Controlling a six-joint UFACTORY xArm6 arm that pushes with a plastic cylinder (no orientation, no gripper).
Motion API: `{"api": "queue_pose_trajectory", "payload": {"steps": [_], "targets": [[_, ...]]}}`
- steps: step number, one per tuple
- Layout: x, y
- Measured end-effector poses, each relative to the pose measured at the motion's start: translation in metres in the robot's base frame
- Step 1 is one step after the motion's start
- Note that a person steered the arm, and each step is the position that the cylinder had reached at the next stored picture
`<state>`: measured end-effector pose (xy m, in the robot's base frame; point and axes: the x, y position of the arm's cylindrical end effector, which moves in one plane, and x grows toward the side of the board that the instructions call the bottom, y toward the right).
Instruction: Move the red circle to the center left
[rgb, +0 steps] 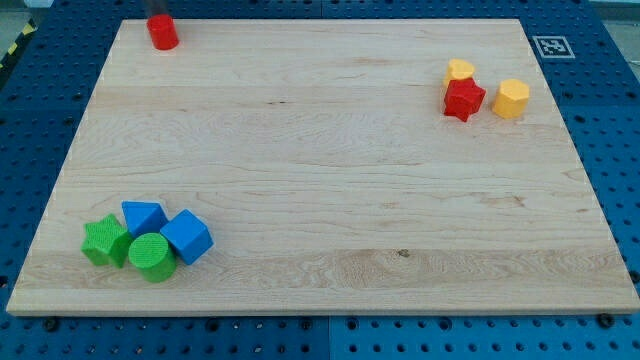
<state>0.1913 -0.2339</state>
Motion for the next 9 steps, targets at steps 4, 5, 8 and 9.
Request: {"api": "queue_pose_trajectory", "payload": {"steps": [4,5,8,9], "targets": [[0.039,0.005],[0.041,0.022],[0.091,0.045],[0.113,0.078]]}}
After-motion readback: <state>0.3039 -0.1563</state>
